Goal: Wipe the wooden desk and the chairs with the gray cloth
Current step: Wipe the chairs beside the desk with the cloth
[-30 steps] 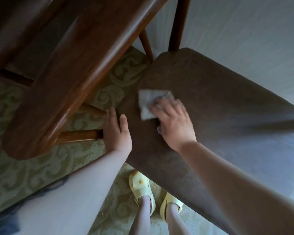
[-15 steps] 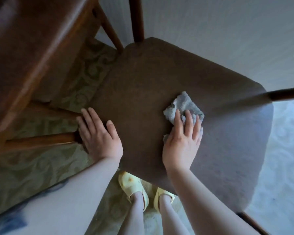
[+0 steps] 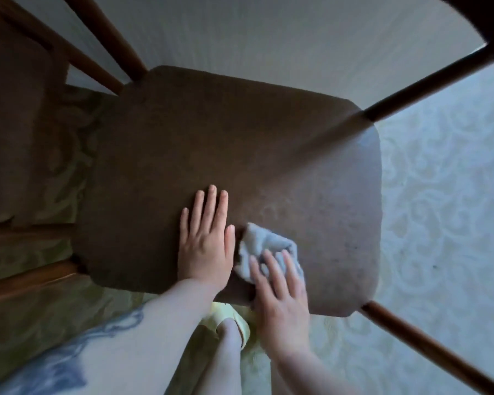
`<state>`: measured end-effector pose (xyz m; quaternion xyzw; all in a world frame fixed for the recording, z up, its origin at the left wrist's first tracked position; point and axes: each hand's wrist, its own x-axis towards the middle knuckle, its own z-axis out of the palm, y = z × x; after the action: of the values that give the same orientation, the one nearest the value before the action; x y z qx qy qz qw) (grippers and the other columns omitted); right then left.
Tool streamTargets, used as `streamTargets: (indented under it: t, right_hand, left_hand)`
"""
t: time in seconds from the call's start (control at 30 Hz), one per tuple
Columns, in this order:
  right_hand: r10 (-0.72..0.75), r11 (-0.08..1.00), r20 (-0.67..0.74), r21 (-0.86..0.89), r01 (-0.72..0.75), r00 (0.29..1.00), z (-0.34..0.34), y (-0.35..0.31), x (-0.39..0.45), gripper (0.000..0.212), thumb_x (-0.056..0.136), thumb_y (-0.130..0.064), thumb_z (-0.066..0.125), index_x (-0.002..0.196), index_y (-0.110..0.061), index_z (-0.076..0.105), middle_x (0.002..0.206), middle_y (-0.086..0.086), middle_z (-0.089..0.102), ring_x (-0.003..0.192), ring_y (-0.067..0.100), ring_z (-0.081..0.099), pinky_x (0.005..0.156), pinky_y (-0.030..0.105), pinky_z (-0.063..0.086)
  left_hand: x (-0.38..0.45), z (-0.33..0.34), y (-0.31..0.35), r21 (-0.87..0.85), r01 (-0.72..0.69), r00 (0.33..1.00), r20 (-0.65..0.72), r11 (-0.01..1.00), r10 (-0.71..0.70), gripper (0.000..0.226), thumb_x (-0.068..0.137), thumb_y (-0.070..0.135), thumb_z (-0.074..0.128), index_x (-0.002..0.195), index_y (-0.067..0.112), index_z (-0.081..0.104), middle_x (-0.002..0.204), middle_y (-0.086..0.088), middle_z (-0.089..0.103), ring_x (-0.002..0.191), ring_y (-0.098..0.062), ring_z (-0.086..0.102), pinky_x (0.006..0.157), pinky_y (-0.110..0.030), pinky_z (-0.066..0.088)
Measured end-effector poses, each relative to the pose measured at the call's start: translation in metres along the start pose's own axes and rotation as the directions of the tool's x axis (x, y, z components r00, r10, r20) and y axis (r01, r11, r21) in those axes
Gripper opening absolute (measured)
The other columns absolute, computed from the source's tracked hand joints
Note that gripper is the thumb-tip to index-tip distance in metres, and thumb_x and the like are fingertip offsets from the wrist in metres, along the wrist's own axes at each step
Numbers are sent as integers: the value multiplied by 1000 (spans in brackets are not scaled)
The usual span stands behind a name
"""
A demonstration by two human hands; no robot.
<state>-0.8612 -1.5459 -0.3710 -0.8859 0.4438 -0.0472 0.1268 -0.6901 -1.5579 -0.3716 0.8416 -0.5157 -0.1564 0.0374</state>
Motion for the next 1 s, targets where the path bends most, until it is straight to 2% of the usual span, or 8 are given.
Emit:
streamTargets:
  t: [0.1, 0.23, 0.4, 0.5, 0.63, 0.8, 0.9, 1.0]
  right_hand:
    - [-502, 857, 170, -35, 514, 848, 17, -26, -2, 49, 87, -22, 51, 135, -30, 53, 147, -6, 41, 141, 26, 29, 115, 47, 23]
    - [-757, 553, 321, -149, 820, 569, 39, -79, 36, 46, 92, -26, 34, 128, -41, 58, 148, -15, 41, 143, 20, 25, 118, 44, 17]
    - [-777, 576, 248, -88, 812, 578, 36, -85, 49, 43, 92, -26, 48, 134, -33, 54, 153, -7, 34, 147, 25, 17, 119, 47, 14]
    - [-670, 732, 117, -57, 679, 733, 22, -32, 33, 50, 94, -17, 42, 143, -29, 45, 152, -3, 38, 145, 26, 22, 116, 48, 21]
    - [-502, 861, 62, -63, 505, 863, 5, 28, 8, 60, 89, -26, 65, 145, -31, 43, 151, -3, 38, 142, 26, 31, 111, 50, 32]
    - [-10, 998, -7, -62, 10, 1000, -15, 76, -33, 49, 98, -41, 45, 143, -24, 41, 148, 8, 38, 140, 37, 30, 110, 54, 31]
    - [522, 853, -106, 47, -520, 846, -10, 62, -46, 48, 101, -35, 31, 146, -17, 34, 152, 17, 27, 143, 40, 17, 115, 48, 22]
    - [656, 753, -217, 128, -645, 723, -1, 47, -1, 49, 97, -22, 40, 145, -11, 38, 150, 18, 32, 140, 41, 22, 116, 48, 19]
  left_hand:
    - [-4, -10, -42, 30, -149, 989, 31, 988, 148, 54, 97, 32, 23, 151, 23, 24, 159, 0, 21, 147, -19, 15, 118, -45, 16]
    - [-9, -23, -93, 37, 68, 996, -60, 997, -66, 57, 96, 36, 26, 151, 20, 28, 158, -3, 22, 146, -23, 17, 117, -46, 15]
    - [-14, -30, -125, -35, 308, 942, -129, 951, -310, 59, 96, 33, 29, 152, 16, 23, 160, -7, 17, 147, -27, 12, 118, -47, 15]
    - [-16, -24, -100, -73, 316, 942, -97, 946, -322, 61, 96, 34, 25, 153, 15, 17, 161, -5, 10, 148, -23, 6, 118, -44, 8]
    - [-21, -13, -49, -100, 261, 962, -53, 960, -267, 62, 95, 39, 24, 153, 19, 16, 161, -1, 9, 148, -20, 5, 117, -43, 5]
    - [-25, -1, -1, -95, 152, 988, 0, 984, -153, 61, 95, 41, 25, 153, 23, 19, 161, 1, 10, 148, -18, 7, 117, -41, 3]
    - [-25, 3, 9, -92, 161, 987, -9, 983, -162, 61, 94, 41, 26, 152, 22, 21, 161, 0, 12, 148, -20, 8, 117, -40, 2]
    - [-23, 5, 13, -53, 66, 998, -14, 996, -67, 60, 95, 39, 27, 153, 22, 20, 160, 0, 14, 148, -20, 8, 117, -42, 3]
